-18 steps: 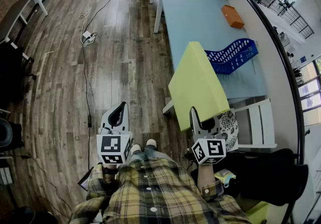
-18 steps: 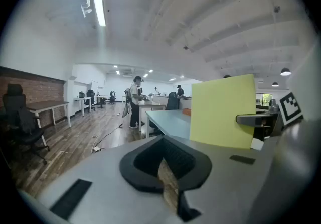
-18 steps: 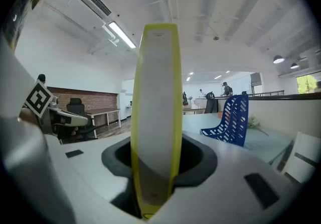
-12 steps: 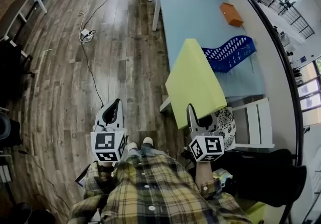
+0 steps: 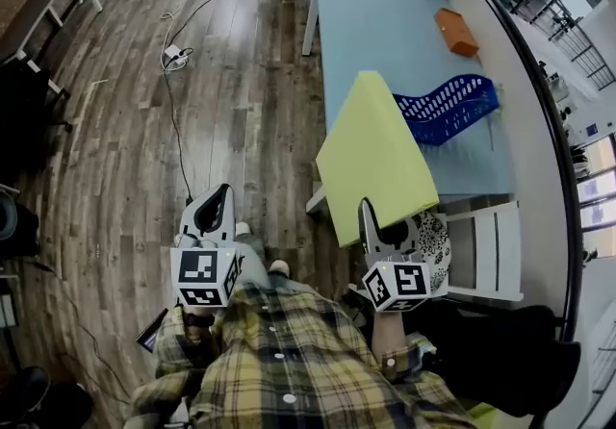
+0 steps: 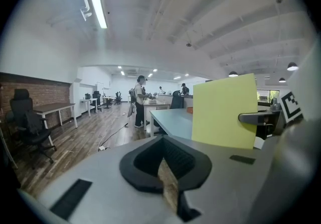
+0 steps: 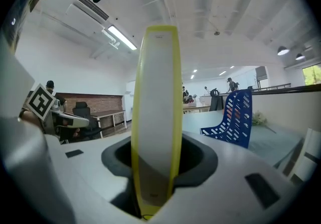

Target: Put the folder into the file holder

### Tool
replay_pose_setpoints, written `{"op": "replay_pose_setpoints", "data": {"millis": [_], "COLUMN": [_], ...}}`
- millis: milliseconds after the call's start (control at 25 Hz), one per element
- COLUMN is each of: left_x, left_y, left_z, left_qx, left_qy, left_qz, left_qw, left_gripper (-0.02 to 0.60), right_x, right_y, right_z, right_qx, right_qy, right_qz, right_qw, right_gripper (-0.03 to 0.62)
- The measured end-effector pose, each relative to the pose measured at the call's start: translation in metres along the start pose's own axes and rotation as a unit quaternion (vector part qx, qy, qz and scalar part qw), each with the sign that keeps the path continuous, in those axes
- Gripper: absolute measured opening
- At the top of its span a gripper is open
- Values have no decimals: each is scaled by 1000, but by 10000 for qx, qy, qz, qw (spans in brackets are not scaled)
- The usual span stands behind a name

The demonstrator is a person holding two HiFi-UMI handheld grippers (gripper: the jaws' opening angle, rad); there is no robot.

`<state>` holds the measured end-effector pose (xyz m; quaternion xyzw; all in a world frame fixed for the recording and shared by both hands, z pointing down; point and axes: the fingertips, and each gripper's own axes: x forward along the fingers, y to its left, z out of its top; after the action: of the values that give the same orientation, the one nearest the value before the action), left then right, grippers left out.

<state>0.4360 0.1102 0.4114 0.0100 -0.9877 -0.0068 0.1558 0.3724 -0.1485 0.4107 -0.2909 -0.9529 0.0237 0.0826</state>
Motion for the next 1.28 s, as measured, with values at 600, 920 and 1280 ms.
{"op": "replay_pose_setpoints", "data": {"millis": [600,920,1280], "left_x": [80,144,204], "left_y": [47,115,173], "left_z": [27,51,71], "left_qx": [-47,9,168], "left_qy": [-35,31,25], "left_qz": [-280,-549,-859], "left_qw": [9996,9985,9962], "left_gripper": [-9,-9,-9], "right_x": [91,178,250], "right_y": [1,22,42], "right_z": [16,27,30], "right_qx": [41,162,265], "right_qy": [68,115,134], "right_qz": [-101,-359,-680], "right_qw": [9999,9992,9972], "right_gripper": [172,172,172]}}
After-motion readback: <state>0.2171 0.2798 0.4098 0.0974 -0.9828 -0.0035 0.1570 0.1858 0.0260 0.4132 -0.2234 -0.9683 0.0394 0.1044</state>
